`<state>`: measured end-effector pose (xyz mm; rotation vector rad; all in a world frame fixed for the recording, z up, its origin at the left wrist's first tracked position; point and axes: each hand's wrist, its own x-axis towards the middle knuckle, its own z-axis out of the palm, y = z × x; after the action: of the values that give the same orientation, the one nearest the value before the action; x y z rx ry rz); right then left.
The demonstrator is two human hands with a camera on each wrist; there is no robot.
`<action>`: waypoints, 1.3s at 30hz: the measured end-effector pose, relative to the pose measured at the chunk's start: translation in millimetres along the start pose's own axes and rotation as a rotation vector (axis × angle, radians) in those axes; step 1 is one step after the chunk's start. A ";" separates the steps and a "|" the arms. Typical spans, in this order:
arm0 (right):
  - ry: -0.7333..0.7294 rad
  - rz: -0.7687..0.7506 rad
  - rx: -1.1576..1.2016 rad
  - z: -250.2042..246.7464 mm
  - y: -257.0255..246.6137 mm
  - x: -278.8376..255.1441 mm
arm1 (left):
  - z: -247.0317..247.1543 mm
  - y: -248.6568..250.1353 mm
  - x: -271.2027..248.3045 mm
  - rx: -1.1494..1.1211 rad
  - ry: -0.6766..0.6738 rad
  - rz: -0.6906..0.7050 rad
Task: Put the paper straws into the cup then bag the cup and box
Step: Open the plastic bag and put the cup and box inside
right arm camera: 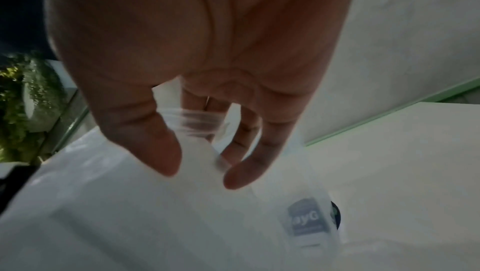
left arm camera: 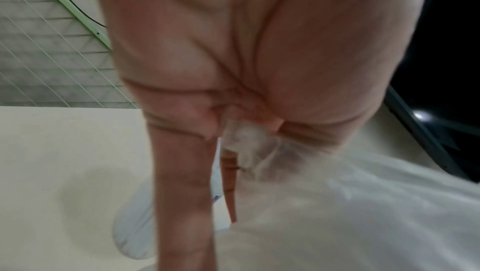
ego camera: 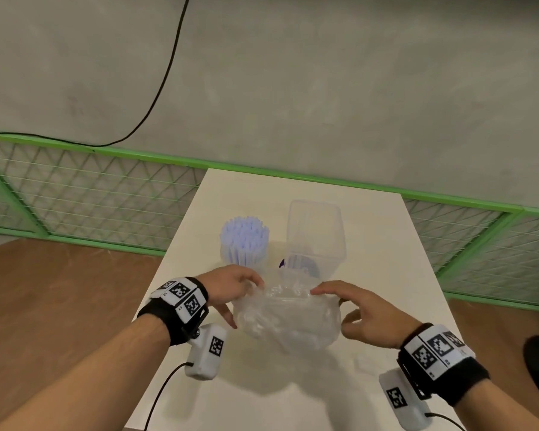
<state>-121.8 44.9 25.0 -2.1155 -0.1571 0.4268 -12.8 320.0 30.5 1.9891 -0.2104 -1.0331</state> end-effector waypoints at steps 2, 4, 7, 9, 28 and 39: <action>0.053 -0.030 0.042 0.2 4.9 1.8 | 0.1 -5.4 -2.1 -0.016 0.015 0.069; 0.088 -0.047 0.052 -2.6 8.8 6.0 | -0.6 -12.8 -3.8 -0.046 0.020 0.122; 0.129 -0.058 0.038 -6.2 12.7 12.9 | -0.1 -22.6 -8.9 -0.137 0.031 0.188; 0.169 -0.049 0.033 -8.9 15.5 16.5 | -0.5 -29.0 -12.4 -0.217 0.052 0.224; 0.242 -0.061 0.297 1.5 38.0 21.2 | 4.2 -63.7 9.9 -0.022 0.105 0.558; 0.408 -0.085 0.447 11.9 37.4 34.5 | 16.9 -61.3 25.0 -0.329 0.256 0.486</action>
<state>-95.9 43.1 -20.3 -1.7031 0.0804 -0.0295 -22.8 335.0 -35.4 1.6363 -0.3395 -0.4628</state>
